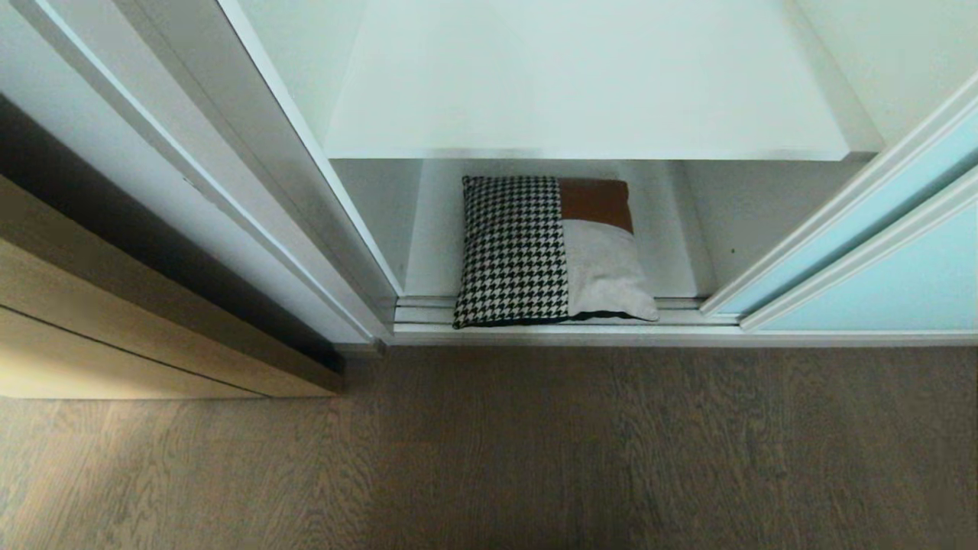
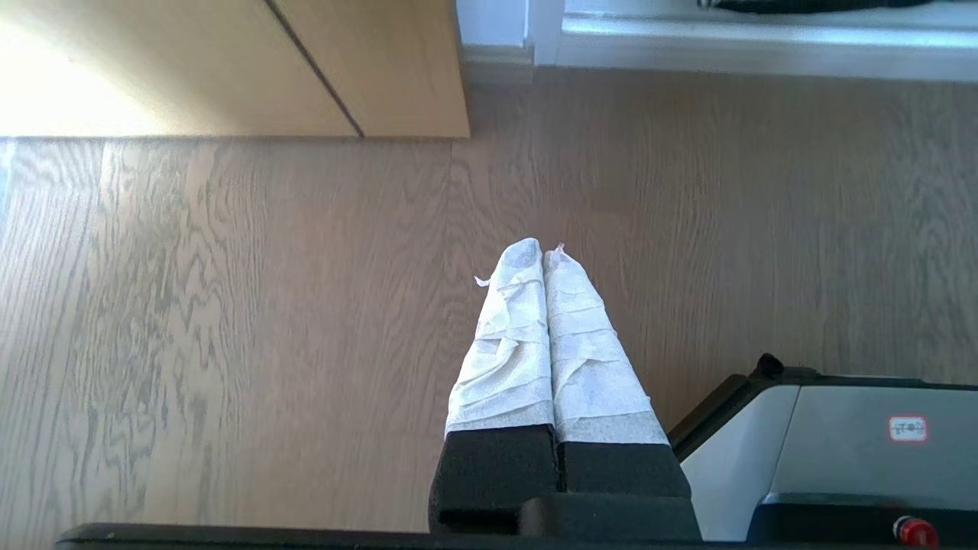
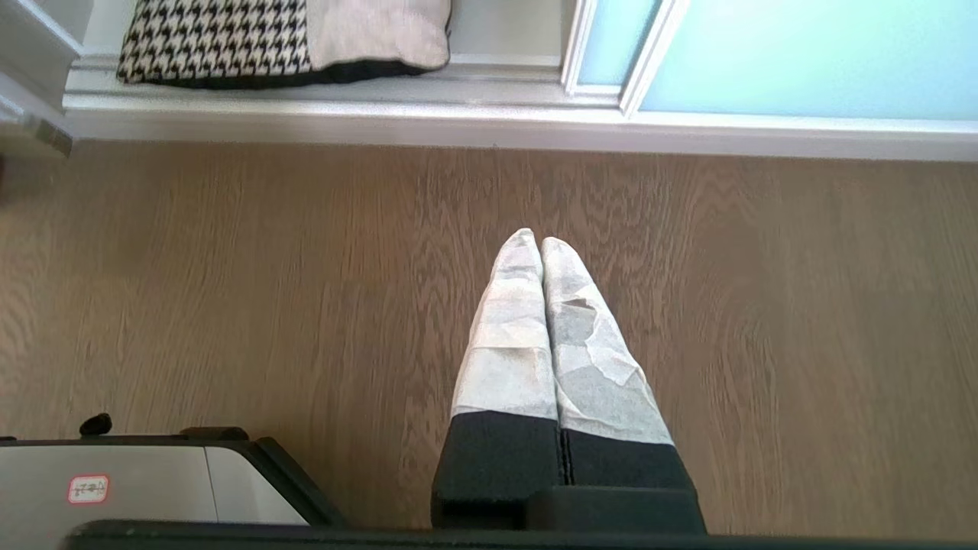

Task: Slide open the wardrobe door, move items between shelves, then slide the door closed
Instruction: Close the door

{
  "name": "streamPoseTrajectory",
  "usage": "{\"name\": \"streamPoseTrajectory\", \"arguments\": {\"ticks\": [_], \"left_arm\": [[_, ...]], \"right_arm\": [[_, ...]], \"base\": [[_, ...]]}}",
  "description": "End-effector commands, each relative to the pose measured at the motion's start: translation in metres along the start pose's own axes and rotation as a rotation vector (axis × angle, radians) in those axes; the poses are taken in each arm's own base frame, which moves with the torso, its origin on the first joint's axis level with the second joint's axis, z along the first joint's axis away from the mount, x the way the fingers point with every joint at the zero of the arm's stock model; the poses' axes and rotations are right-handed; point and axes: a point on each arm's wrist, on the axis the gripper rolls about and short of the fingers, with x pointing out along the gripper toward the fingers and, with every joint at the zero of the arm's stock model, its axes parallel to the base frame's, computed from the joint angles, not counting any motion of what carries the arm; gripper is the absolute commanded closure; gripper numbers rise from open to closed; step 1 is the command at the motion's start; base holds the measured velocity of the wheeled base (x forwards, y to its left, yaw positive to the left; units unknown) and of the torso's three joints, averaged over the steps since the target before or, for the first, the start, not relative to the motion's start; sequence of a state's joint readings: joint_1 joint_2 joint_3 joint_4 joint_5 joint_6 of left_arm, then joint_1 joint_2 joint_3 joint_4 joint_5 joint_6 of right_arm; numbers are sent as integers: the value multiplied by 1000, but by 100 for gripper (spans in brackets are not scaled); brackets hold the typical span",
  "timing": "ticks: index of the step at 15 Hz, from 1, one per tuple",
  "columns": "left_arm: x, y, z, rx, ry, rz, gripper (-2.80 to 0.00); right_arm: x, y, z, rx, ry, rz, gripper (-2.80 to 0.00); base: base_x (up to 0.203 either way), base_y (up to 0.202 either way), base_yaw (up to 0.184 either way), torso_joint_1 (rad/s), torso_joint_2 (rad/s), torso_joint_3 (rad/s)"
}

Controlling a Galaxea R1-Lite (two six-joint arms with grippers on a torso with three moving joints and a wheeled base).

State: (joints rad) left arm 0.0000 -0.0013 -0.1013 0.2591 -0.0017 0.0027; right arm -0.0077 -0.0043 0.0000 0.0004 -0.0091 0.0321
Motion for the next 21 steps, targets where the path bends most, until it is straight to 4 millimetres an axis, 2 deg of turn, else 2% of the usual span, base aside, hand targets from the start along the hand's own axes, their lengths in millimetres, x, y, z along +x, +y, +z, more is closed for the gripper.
{"name": "streamPoseTrajectory", "arguments": {"ticks": [1, 5, 11, 12, 14, 16, 19, 21], "left_arm": [[0, 0, 0, 0, 1, 0, 0], [0, 0, 0, 6, 0, -4, 0], [0, 0, 0, 17, 3, -3, 0], [-3, 0, 6, 26, -20, -15, 0], [-20, -2, 41, 33, -123, -100, 0], [-28, -4, 81, 10, -108, -188, 0], [-4, -8, 114, -89, 85, -411, 0], [11, -13, 121, -140, 197, -630, 0]], "right_arm": [[0, 0, 0, 0, 4, 0, 0], [0, 0, 0, 0, 4, 0, 0], [0, 0, 0, 0, 4, 0, 0], [0, 0, 0, 0, 4, 0, 0], [0, 0, 0, 0, 4, 0, 0], [0, 0, 0, 0, 4, 0, 0], [0, 0, 0, 0, 4, 0, 0], [0, 0, 0, 0, 4, 0, 0]], "base": [[177, 0, -3, 2, 2, 7], [148, 0, 0, 5, 4, 0], [0, 0, 0, 0, 0, 0], [0, 0, 0, 0, 0, 0], [0, 0, 0, 0, 0, 0], [0, 0, 0, 0, 0, 0], [0, 0, 0, 0, 0, 0], [0, 0, 0, 0, 0, 0]]}}
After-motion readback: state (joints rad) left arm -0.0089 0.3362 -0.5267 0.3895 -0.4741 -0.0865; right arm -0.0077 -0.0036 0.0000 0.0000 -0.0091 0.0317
